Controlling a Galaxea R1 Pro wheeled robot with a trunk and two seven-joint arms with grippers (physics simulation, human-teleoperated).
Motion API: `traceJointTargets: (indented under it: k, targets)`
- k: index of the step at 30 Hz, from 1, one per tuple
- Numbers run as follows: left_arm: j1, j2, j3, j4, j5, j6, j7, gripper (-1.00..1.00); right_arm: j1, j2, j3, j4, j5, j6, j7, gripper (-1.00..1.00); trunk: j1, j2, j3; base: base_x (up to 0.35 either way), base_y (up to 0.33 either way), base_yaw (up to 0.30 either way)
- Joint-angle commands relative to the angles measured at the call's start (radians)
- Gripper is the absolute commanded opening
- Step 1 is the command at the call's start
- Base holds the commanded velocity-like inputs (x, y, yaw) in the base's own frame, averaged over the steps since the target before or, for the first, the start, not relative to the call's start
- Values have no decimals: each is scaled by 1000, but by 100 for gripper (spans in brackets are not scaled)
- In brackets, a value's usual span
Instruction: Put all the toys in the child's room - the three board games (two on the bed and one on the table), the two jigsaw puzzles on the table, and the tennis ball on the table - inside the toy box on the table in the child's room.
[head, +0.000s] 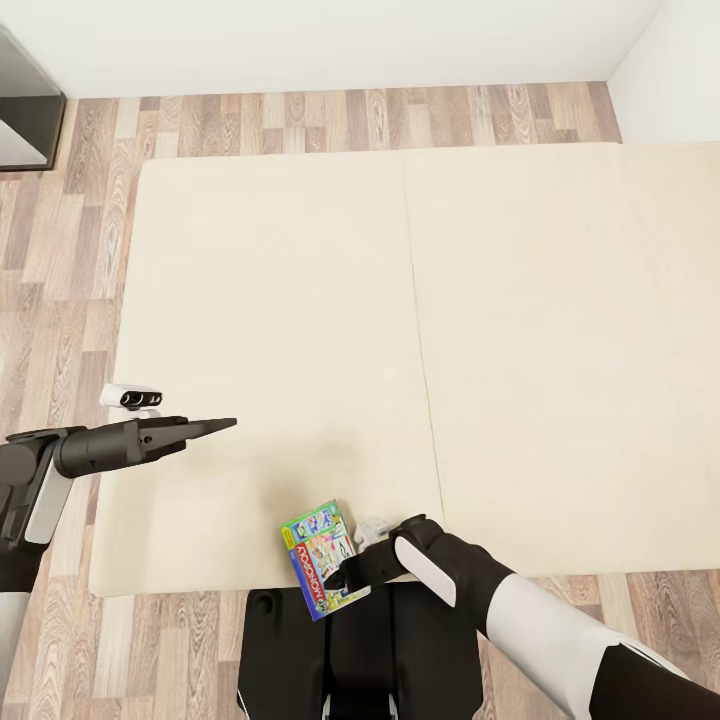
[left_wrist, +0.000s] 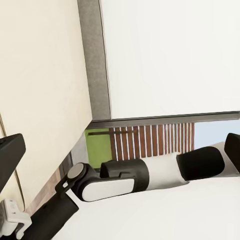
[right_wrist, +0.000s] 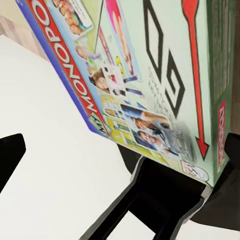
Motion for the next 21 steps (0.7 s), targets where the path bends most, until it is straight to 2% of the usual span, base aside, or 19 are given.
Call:
traceJointTargets:
  k: [1,8,21]
  targets:
    - [0,0,0,0,0,10,-4,100,-1,0,2,0,5,2,5,100,1,-2,-1,0,0,0]
    - [0,0,-1,0,0,11,-4,100,-1,1,2,0,5,2,5,100,1,-2,-1,0,0,0]
    - [5,0,-2,0,0,10,-4,100,-1,-12,1,0,4,4,7,100,1,-2,-1,0,0,0]
